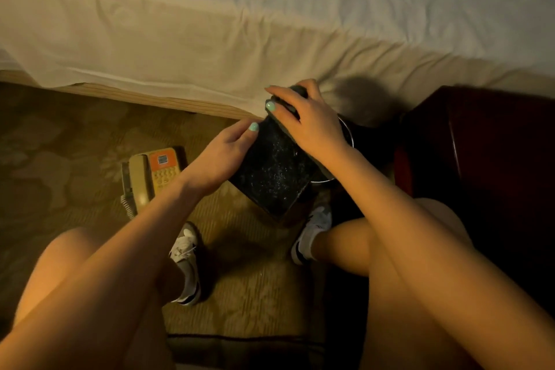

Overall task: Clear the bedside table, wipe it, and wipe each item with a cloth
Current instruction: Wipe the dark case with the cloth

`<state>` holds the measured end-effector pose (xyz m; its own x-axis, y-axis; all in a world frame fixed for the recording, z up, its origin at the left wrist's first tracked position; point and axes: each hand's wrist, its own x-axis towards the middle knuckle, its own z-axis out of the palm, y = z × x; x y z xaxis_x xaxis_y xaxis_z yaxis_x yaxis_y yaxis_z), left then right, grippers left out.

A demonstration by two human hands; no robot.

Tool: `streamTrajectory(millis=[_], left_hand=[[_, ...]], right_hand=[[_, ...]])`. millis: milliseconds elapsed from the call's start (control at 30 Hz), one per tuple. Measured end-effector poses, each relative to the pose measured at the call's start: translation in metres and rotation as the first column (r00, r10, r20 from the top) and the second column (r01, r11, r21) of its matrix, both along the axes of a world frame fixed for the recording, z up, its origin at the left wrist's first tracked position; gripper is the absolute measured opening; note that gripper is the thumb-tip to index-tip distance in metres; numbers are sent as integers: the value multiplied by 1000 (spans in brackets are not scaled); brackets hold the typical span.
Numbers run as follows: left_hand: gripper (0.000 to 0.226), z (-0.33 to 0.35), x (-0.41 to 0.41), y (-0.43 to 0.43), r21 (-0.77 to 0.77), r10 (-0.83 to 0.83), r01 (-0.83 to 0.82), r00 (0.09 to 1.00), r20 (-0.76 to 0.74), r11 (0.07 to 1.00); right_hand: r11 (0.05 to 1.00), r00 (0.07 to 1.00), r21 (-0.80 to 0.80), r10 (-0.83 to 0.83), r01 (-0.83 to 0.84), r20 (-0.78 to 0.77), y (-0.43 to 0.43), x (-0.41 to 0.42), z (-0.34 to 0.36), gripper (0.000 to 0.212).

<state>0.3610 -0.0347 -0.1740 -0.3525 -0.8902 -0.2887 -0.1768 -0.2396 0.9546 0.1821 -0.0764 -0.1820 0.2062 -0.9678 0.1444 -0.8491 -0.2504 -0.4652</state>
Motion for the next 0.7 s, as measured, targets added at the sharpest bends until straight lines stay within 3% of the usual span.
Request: streamTrajectory(millis=[167,267,467,600,700], left_hand=[[31,5,-11,-4,-37,-18,20,999,46,999],[31,5,-19,-4,-33,-44,46,997,71,998],[26,11,-36,7,-18,-53,54,998,27,998],[26,12,-46,12,11,-33,32,999,16,999],[25,11,-51,13,68,55,-52,998,-38,996]], right_hand=[[987,990,-106,-129,123,-55,-3,-3,2,47],[978,980,-127,-178,166,-85,-2,-9,4,40],[960,962,74,-272,269,28,-9,-27,13,46],[910,903,104,-412,401,126,-7,-38,9,44],[920,912,145,-383,363,147,0,-46,11,36]])
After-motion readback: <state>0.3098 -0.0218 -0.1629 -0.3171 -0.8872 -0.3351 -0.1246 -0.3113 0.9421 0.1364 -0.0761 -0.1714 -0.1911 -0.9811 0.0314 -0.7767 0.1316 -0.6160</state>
